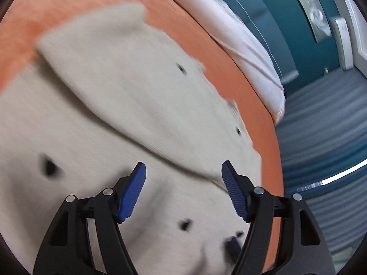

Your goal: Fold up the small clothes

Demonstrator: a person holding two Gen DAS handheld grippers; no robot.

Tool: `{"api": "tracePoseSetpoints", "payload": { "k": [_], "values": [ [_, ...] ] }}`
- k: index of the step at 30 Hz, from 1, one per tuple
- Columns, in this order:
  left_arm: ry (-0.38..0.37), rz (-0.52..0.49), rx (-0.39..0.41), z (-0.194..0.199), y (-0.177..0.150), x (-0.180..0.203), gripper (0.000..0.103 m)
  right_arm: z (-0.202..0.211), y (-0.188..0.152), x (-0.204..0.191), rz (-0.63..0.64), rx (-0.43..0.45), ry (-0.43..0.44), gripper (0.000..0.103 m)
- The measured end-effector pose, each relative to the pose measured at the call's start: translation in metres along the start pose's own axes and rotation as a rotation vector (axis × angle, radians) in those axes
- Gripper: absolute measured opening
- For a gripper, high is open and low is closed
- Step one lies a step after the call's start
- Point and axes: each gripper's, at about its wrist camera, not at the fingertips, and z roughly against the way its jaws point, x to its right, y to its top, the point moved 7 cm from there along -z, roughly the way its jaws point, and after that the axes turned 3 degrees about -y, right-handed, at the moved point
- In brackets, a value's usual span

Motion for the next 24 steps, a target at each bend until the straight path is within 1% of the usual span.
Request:
{"api": "tracePoseSetpoints", "payload": {
  "k": [1,3,4,6,7,8,9,10,11,12,13,14,15,17,18,19,20,21,23,24],
  "values": [
    [0.038,0.011,0.047,0.014,0.017,-0.016,0.076,0.000,0.016,-0.001,-0.007,0.015,-0.008,0.075],
    [0.094,0.076,0.104,0.030,0.044,-0.046,0.077,-0.008,0.042,0.001,-0.049,0.019,-0.003,0.075],
    [0.100,0.136,0.122,0.036,0.057,-0.064,0.077,-0.018,0.057,0.003,-0.091,0.014,-0.002,0.075],
    [0.098,0.243,0.139,0.044,0.069,-0.094,0.077,-0.042,0.072,0.007,-0.141,-0.029,-0.017,0.075],
    [0.082,0.294,0.139,0.045,0.076,-0.105,0.076,-0.058,0.077,0.010,-0.168,-0.059,-0.041,0.070],
    [0.061,0.331,0.125,0.047,0.080,-0.115,0.072,-0.070,0.079,0.014,-0.182,-0.082,-0.059,0.065],
    [0.043,0.359,0.108,0.045,0.081,-0.118,0.069,-0.079,0.081,0.012,-0.181,-0.094,-0.079,0.053],
    [0.019,0.373,0.095,0.039,0.082,-0.114,0.057,-0.087,0.083,0.008,-0.168,-0.101,-0.081,0.030],
    [-0.016,0.377,0.082,0.035,0.085,-0.110,0.037,-0.095,0.086,0.001,-0.145,-0.116,-0.077,0.017],
    [-0.043,0.373,0.072,0.030,0.088,-0.102,0.026,-0.098,0.088,-0.004,-0.132,-0.129,-0.078,0.009],
    [-0.050,0.365,0.078,0.031,0.093,-0.097,0.006,-0.093,0.096,-0.010,-0.127,-0.110,-0.073,0.008],
    [-0.055,0.355,0.105,0.035,0.099,-0.089,0.007,-0.082,0.107,-0.015,-0.127,-0.067,-0.038,0.007],
    [-0.071,0.336,0.148,0.044,0.107,-0.081,0.007,-0.062,0.123,-0.023,-0.133,0.000,0.020,0.007],
    [-0.063,0.275,0.198,0.060,0.111,-0.067,0.006,-0.019,0.149,-0.029,-0.156,0.124,0.101,0.006],
    [-0.050,0.244,0.204,0.060,0.113,-0.063,0.006,0.001,0.158,-0.027,-0.150,0.195,0.116,0.006],
    [-0.040,0.221,0.184,0.053,0.108,-0.062,0.007,0.011,0.160,-0.018,-0.132,0.245,0.087,0.006],
    [-0.025,0.210,0.155,0.041,0.103,-0.062,0.007,0.005,0.157,-0.007,-0.112,0.240,0.032,0.006],
    [0.025,0.201,0.120,0.026,0.093,-0.069,0.007,-0.019,0.146,0.010,-0.095,0.167,-0.053,0.006],
    [0.115,0.185,0.074,0.005,0.074,-0.083,0.006,-0.082,0.108,0.048,-0.091,-0.070,-0.195,0.006],
    [0.137,0.190,0.059,-0.002,0.066,-0.089,0.006,-0.092,0.096,0.058,-0.093,-0.106,-0.212,0.005]
  ]
}}
